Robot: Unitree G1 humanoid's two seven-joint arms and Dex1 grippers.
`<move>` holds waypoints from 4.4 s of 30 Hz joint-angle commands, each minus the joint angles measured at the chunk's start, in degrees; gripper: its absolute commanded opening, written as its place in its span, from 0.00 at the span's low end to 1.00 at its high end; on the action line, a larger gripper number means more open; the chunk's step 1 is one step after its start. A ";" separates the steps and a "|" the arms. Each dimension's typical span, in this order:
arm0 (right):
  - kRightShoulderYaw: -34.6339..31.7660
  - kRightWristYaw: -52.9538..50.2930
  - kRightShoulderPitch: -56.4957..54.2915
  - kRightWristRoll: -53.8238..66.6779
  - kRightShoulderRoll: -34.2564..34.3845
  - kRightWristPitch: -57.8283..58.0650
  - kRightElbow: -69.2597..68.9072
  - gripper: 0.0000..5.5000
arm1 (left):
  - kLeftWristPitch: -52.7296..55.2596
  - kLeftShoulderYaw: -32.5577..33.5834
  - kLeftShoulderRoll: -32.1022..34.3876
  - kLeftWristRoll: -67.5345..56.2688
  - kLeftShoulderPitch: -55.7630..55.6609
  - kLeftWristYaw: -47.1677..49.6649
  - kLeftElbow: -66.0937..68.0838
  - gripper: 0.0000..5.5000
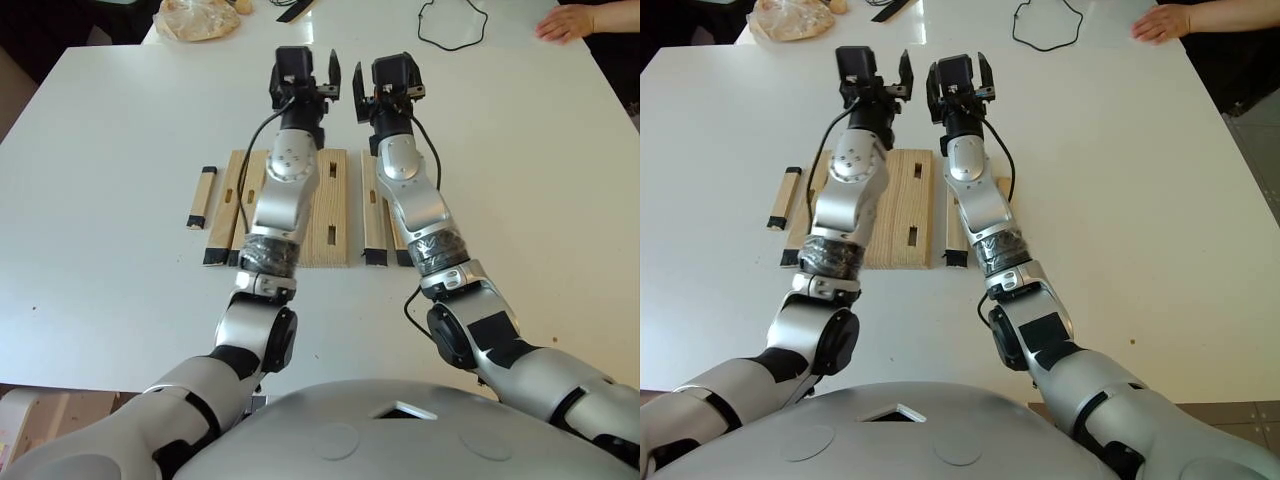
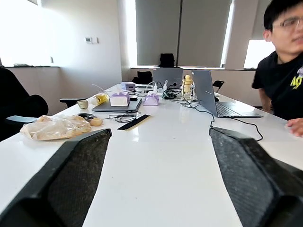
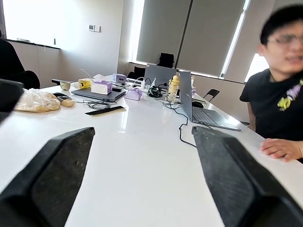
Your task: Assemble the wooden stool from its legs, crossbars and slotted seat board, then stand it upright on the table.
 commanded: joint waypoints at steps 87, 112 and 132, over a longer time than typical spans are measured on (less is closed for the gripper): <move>-30.10 31.18 -16.35 70.22 -14.54 67.22 -26.46 0.69 | -10.06 -1.28 24.05 -0.47 9.07 -22.72 -23.07 0.08; -29.47 25.56 -19.72 79.29 -17.35 67.39 -24.45 0.61 | -6.09 -5.94 20.85 -8.60 15.21 -29.06 -31.78 0.08; -25.67 29.61 -15.91 76.18 -19.99 61.91 -28.92 0.24 | -6.11 -6.16 22.89 -10.71 17.64 -33.62 -28.94 0.08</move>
